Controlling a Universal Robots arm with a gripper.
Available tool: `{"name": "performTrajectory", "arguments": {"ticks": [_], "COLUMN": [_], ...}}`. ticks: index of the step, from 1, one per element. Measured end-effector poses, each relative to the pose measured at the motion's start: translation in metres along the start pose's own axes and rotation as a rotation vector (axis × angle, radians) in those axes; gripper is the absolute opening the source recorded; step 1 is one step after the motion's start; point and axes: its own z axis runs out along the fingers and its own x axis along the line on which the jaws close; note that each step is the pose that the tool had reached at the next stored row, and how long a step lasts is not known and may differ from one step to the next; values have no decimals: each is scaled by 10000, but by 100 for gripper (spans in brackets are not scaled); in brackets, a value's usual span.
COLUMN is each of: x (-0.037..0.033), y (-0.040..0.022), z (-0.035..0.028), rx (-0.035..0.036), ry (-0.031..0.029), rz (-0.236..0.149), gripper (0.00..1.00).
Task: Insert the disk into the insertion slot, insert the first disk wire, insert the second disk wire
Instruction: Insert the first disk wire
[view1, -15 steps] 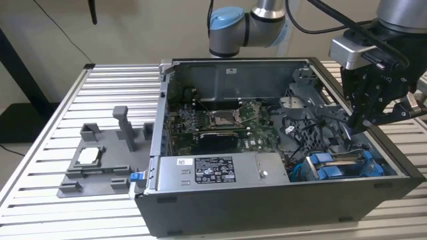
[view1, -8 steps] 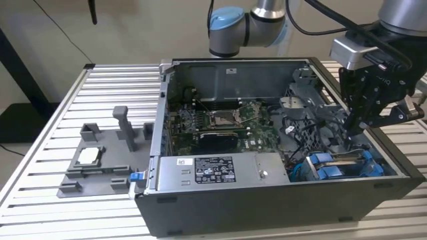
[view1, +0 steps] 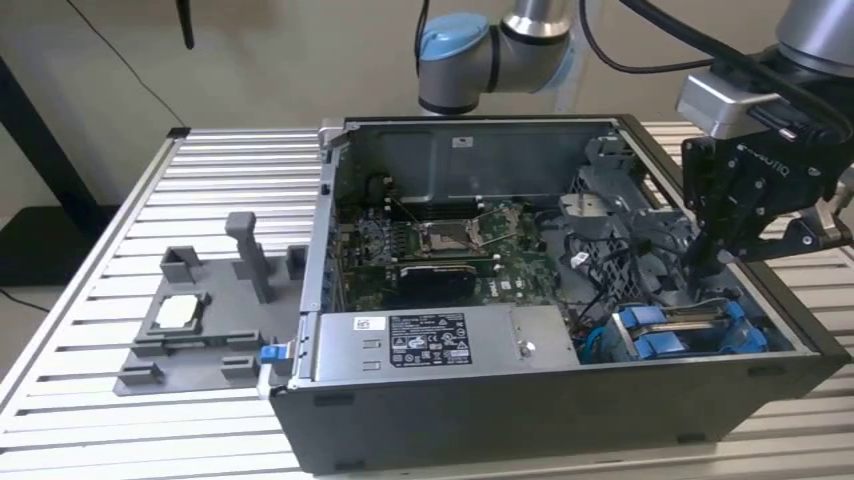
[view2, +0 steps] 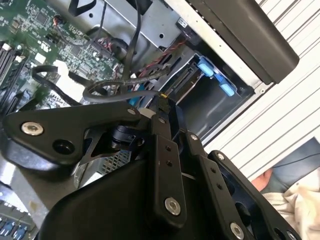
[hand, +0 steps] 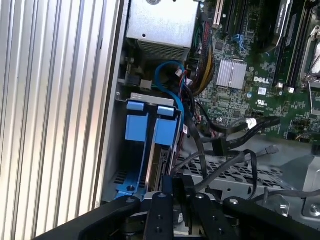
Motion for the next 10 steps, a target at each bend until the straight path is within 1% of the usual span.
{"name": "performTrajectory", "arguments": {"ticks": [1, 3, 4, 9, 10], "x": [4, 14, 20, 41, 46], "y": [-14, -39, -49, -97, -108], "z": [7, 24, 32, 45, 48], "rx": [-66, -159, -173, -178, -189], "ry": [-10, -26, -28, -27, -28], "rz": [1, 0, 0, 1, 1], "gripper": [19, 19, 19, 19, 19]}}
